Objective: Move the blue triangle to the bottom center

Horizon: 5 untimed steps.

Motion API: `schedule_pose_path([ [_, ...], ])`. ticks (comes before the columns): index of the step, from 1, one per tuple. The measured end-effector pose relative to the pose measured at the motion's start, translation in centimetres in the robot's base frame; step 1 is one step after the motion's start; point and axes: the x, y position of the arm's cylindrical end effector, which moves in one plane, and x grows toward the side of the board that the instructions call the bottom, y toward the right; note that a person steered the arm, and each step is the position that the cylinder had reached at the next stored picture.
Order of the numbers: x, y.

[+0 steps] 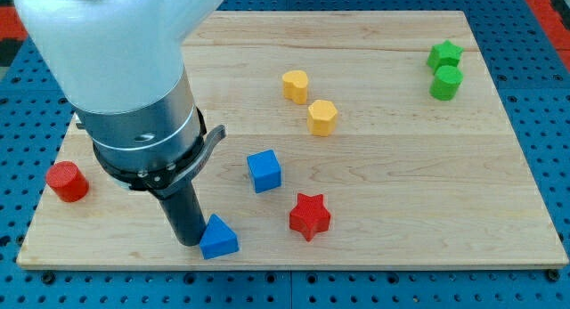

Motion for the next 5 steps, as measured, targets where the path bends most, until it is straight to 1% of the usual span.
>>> schedule_pose_path([
  [1,2.9,-3.5],
  [2,3.3,-1.6],
  [3,3.3,11.6],
  [4,2.8,16.7],
  [5,3.1,13.9],
])
